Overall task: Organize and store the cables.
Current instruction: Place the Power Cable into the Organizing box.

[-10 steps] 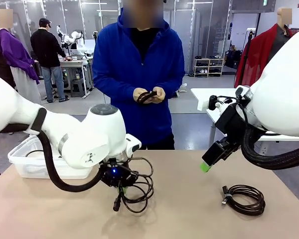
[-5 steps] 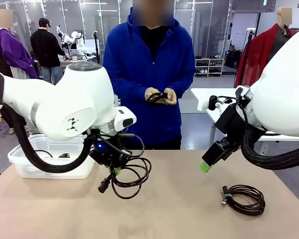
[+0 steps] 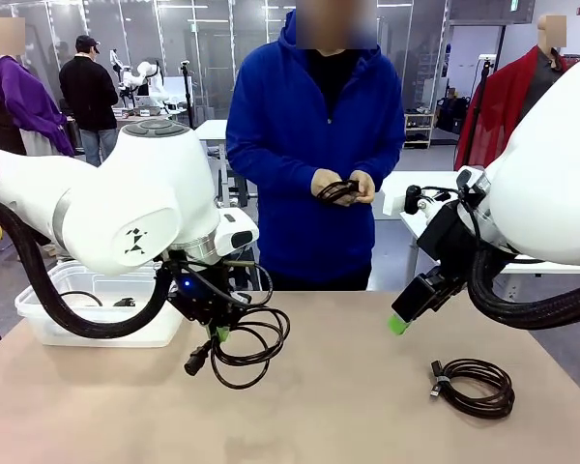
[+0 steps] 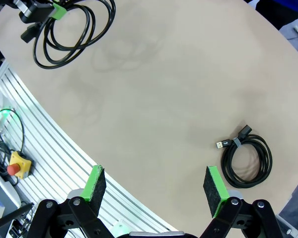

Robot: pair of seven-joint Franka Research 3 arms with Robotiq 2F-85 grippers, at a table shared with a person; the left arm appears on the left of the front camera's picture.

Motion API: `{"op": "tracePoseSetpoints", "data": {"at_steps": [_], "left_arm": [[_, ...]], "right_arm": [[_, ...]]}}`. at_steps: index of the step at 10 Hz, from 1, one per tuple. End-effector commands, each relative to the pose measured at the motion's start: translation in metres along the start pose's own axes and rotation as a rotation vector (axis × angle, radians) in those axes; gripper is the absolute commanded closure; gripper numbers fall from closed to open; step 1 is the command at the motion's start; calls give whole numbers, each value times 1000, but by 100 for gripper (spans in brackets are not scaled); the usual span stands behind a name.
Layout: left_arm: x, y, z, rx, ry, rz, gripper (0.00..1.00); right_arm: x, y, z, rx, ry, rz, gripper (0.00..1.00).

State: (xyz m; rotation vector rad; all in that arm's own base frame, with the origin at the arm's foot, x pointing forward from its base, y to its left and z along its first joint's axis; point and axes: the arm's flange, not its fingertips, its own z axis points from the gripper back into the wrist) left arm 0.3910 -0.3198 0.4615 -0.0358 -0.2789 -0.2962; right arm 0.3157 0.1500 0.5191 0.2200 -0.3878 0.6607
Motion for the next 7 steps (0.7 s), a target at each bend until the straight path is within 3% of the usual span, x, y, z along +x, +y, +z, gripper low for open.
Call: {"op": "tracePoseSetpoints", "data": {"at_steps": [1, 2, 3, 4, 7], "left_arm": [[3, -2, 3, 1, -7, 19, 98], [3, -2, 3, 1, -7, 19, 98], [0, 0, 0, 0, 0, 0, 84], [-5, 5, 12, 91, -80, -97, 84], [10, 50, 45, 92, -141, -145, 84]], "right_arm": [[1, -1, -1, -2, -4, -4, 0], [1, -1, -1, -2, -4, -4, 0], [1, -1, -1, -2, -4, -4, 0], [1, -1, -1, -2, -4, -4, 0], [1, -1, -1, -2, -4, -4, 0]]}}
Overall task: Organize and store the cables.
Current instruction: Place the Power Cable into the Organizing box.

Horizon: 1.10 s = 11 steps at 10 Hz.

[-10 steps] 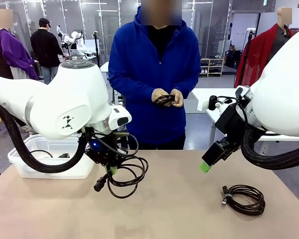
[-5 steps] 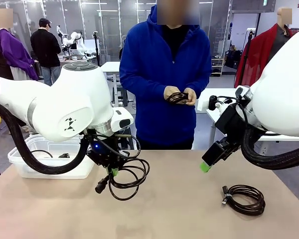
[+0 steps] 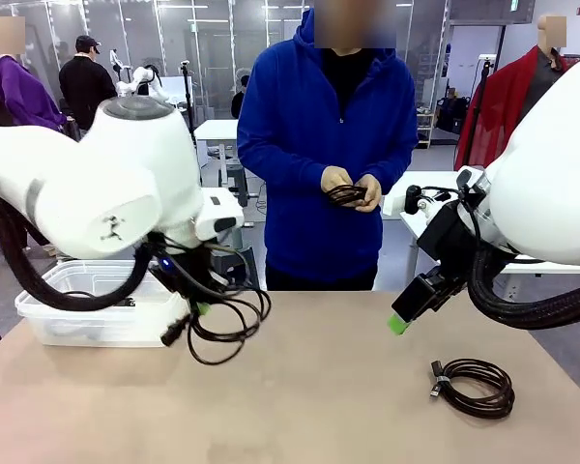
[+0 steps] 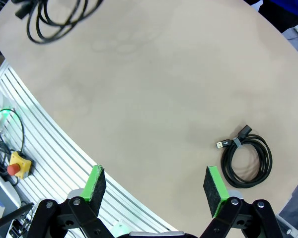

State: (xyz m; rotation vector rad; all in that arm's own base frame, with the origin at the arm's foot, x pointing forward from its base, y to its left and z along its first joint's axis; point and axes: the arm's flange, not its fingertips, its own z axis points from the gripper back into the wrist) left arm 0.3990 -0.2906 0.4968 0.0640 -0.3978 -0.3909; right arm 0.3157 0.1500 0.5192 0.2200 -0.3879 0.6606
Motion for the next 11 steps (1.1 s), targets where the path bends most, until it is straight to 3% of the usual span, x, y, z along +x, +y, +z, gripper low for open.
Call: {"op": "tracePoseSetpoints", "data": {"at_steps": [1, 7, 11], "left_arm": [[4, 35, 14, -12, -47, -26, 84], [25, 155, 24, 64, -172, 27, 84], [26, 236, 13, 87, -95, 147, 84]], "right_arm": [[0, -1, -1, -2, -3, -3, 0], [0, -1, -1, -2, -3, -3, 0], [0, -1, -1, -2, -3, -3, 0]]}}
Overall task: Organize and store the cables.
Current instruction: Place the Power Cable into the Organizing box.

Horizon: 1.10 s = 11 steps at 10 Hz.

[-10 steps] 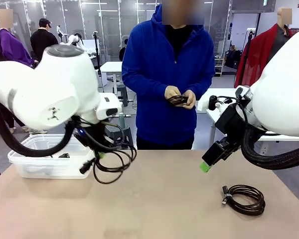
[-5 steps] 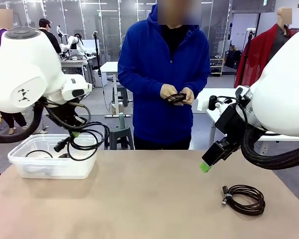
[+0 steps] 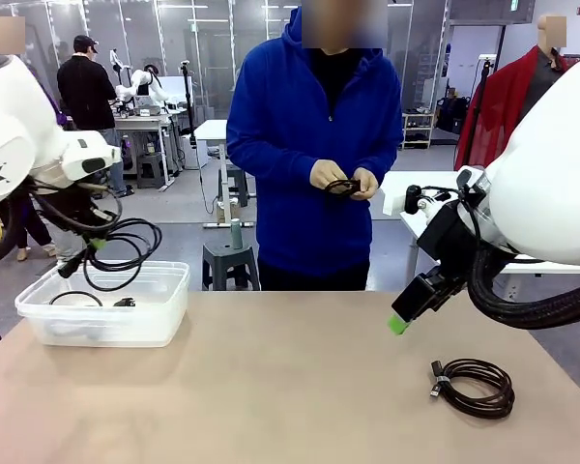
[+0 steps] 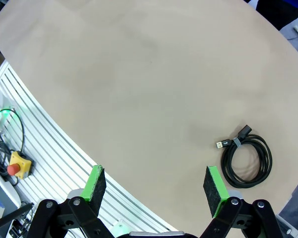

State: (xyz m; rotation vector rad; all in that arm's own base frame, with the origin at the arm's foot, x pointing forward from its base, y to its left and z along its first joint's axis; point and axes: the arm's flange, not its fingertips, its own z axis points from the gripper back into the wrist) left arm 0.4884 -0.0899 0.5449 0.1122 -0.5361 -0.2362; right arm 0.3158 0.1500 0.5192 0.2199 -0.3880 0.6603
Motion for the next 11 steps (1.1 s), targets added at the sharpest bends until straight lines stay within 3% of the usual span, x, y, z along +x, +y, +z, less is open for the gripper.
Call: {"op": "tracePoseSetpoints", "data": {"at_steps": [1, 3, 6, 11], "left_arm": [[17, 30, -15, -4, 15, 105, 84], [14, 58, -38, 7, 18, 204, 84], [7, 80, -55, -8, 6, 221, 84], [1, 78, -58, 7, 43, 204, 84]], "right_arm": [[0, -1, -1, -1, -3, -3, 0], [0, -1, -1, -1, -3, -3, 0], [0, -1, -1, -1, -3, -3, 0], [0, -1, -1, -1, -3, -3, 0]]}}
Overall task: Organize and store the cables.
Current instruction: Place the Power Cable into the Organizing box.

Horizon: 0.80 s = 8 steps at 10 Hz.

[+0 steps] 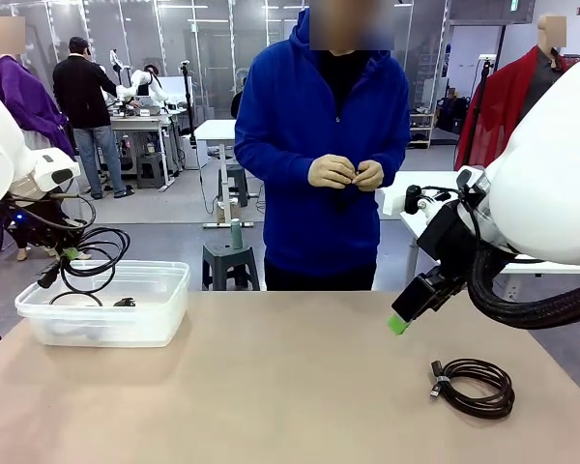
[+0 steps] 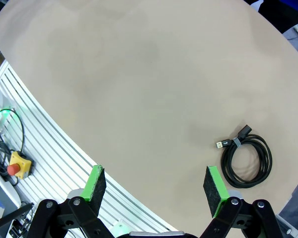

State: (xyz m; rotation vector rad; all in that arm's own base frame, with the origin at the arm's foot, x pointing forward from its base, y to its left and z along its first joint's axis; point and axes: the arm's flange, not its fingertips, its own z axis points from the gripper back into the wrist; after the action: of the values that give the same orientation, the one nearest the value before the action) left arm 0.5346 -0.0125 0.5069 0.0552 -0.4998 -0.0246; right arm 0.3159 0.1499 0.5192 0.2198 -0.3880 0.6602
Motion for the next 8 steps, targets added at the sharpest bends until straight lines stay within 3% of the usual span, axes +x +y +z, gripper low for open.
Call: {"op": "tracePoseSetpoints", "data": {"at_steps": [1, 3, 8], "left_arm": [[1, 0, 2, 11, -2, -11, 84], [8, 7, -6, 39, -1, -40, 84], [45, 45, -48, 6, 109, -26, 84]], "right_arm": [[0, -1, -1, -1, -3, -3, 0], [0, -1, -1, -1, -3, -3, 0], [0, -1, -1, -1, -3, -3, 0]]}}
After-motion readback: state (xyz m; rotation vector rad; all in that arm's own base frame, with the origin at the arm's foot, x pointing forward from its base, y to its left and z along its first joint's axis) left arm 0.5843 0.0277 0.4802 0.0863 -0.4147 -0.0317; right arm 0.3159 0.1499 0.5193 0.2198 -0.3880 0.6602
